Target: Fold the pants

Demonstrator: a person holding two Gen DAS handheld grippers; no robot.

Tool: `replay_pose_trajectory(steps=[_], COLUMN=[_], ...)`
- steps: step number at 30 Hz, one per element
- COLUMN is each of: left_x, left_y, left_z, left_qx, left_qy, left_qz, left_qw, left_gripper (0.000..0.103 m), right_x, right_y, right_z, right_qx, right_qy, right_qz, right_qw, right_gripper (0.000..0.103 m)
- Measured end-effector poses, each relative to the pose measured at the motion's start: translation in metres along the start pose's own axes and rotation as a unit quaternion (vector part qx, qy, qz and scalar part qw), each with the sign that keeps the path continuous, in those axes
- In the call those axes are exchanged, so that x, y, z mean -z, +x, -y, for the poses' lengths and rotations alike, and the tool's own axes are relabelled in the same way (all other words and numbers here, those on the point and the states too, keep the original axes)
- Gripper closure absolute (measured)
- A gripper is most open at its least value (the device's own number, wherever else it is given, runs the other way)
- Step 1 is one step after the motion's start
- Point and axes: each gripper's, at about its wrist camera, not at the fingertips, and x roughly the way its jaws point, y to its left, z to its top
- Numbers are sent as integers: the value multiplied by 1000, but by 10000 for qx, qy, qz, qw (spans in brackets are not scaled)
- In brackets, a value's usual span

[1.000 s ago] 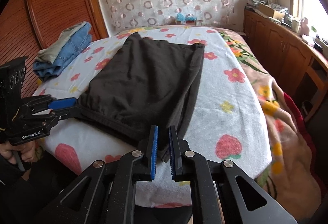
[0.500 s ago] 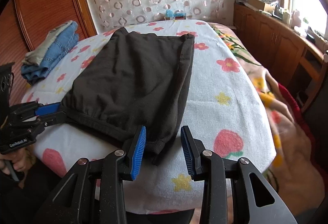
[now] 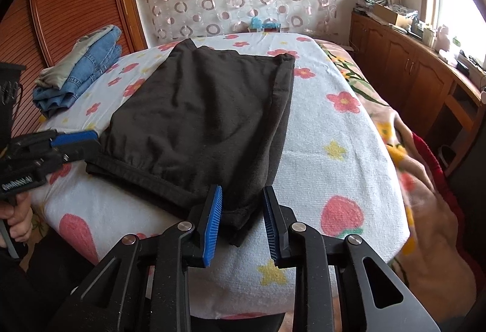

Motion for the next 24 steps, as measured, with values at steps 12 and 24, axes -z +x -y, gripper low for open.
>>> replay_pose_trajectory(steps=[12, 24], left_x=[10, 12], left_y=[-1, -5], left_z=[2, 2], left_qx=[-71, -119], left_qy=[-236, -415], left_qz=[107, 144], left_qw=[9996, 9990], left_gripper=[69, 71], right_x=[-3, -4], right_y=[1, 3], right_z=[1, 2], right_qx=[-23, -256], right_qy=[26, 33], right_qz=[-51, -100], right_qw=[10000, 9996], right_gripper=[75, 88])
